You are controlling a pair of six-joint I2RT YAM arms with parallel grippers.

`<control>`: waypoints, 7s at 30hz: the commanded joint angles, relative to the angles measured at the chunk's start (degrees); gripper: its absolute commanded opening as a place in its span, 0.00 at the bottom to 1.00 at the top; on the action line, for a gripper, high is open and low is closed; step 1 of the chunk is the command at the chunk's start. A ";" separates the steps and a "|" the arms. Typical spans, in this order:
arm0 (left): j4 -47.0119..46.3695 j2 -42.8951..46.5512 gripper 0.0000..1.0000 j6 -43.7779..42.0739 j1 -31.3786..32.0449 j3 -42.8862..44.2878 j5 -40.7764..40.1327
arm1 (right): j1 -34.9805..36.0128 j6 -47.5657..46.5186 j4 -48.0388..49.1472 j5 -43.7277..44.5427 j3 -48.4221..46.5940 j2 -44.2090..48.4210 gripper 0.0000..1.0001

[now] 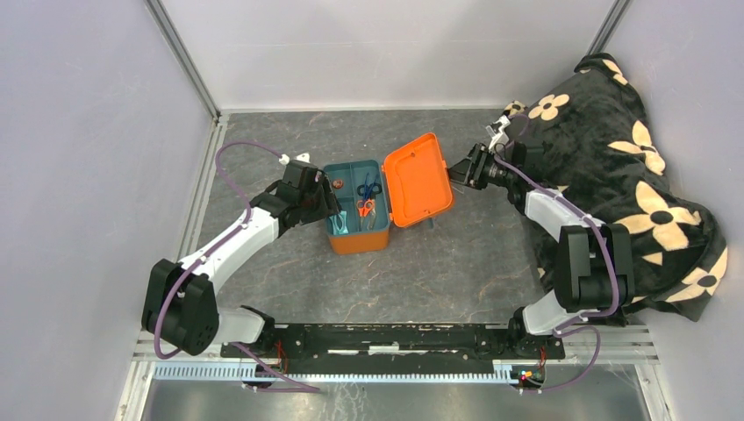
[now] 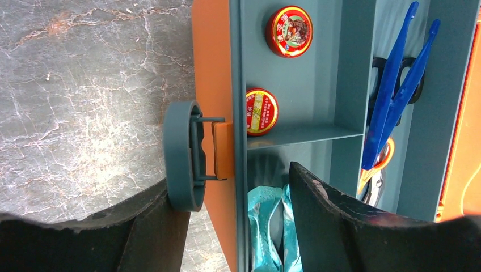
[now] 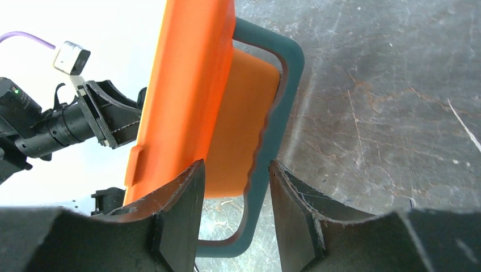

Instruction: Organize the medicine kit

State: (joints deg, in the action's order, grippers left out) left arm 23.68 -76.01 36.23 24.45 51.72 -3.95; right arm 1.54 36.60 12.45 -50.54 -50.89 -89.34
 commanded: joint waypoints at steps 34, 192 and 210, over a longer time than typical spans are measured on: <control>6.58 20.65 0.88 2.82 -0.18 -0.07 -15.33 | 24.66 -8.79 -16.41 15.56 -19.53 -1.72 0.53; -39.63 13.81 1.00 21.67 -8.10 -24.13 22.23 | 41.28 -27.44 -40.66 55.22 -37.67 -8.37 0.59; -32.82 8.70 0.81 17.37 -8.10 -17.35 20.23 | 41.29 -28.42 -42.37 51.10 -39.31 -12.03 0.58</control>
State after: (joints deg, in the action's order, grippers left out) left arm -10.61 -66.74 56.49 16.47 31.92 16.62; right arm 42.96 9.06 -29.58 1.87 -88.49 -100.44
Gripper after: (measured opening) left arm 0.834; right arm 0.583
